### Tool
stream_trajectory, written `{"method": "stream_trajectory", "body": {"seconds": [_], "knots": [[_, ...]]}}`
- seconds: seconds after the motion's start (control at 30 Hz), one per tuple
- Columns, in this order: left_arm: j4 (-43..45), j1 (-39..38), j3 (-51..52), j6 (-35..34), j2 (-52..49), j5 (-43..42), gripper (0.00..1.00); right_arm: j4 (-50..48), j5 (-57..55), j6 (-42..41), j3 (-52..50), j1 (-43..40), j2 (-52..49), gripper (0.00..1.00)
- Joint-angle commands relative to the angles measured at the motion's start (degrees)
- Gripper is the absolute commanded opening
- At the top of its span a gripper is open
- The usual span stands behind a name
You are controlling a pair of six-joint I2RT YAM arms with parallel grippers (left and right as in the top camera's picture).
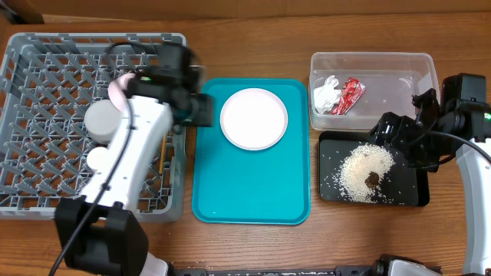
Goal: Sort waste into correct bins and load items into the dishwasher
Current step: 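Reach the left gripper to the white plate and grasp its rim, then carry the white plate with the left gripper and stand it in the rack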
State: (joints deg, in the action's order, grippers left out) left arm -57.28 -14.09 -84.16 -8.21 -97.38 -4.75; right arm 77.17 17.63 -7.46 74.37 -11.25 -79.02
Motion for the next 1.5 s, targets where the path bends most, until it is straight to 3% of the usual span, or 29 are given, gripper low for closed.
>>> {"method": "stream_trajectory", "body": {"seconds": [0.0,0.13,0.5,0.63,0.7,0.77,0.9,1.27,1.47], "knots": [[2.6,-7.06,-0.61,2.49,-0.68,1.62,0.72,-0.28,0.02,0.24,1.14,-0.13,0.48,1.0],[5.68,-13.99,-0.57,2.51,-3.98,5.27,0.79,-0.28,0.02,0.24,1.14,-0.13,0.48,1.0],[8.04,-21.62,-0.57,2.45,-19.54,5.38,0.77,-0.24,0.02,0.24,1.14,-0.13,0.48,1.0],[6.4,-21.62,-0.57,2.19,-21.99,5.14,0.63,-0.09,0.02,0.24,1.14,-0.13,0.48,1.0],[5.4,-21.62,-0.66,2.19,-21.94,5.14,0.5,-0.13,0.0,0.24,1.14,-0.13,0.48,1.0],[4.42,-21.62,-1.22,2.12,-21.86,5.16,0.29,-0.2,0.0,0.24,1.14,-0.13,0.48,1.0],[2.34,-21.62,-4.13,1.31,-21.75,5.03,0.05,-0.13,0.0,0.24,1.14,-0.13,0.48,1.0],[-12.94,-19.8,-28.17,0.85,-20.09,3.72,0.04,-0.09,0.0,0.24,1.14,-0.13,0.48,1.0],[-17.53,-13.51,-37.7,-0.46,-16.15,1.29,0.04,-0.07,0.0,0.24,1.14,-0.13,0.48,1.0]]}}
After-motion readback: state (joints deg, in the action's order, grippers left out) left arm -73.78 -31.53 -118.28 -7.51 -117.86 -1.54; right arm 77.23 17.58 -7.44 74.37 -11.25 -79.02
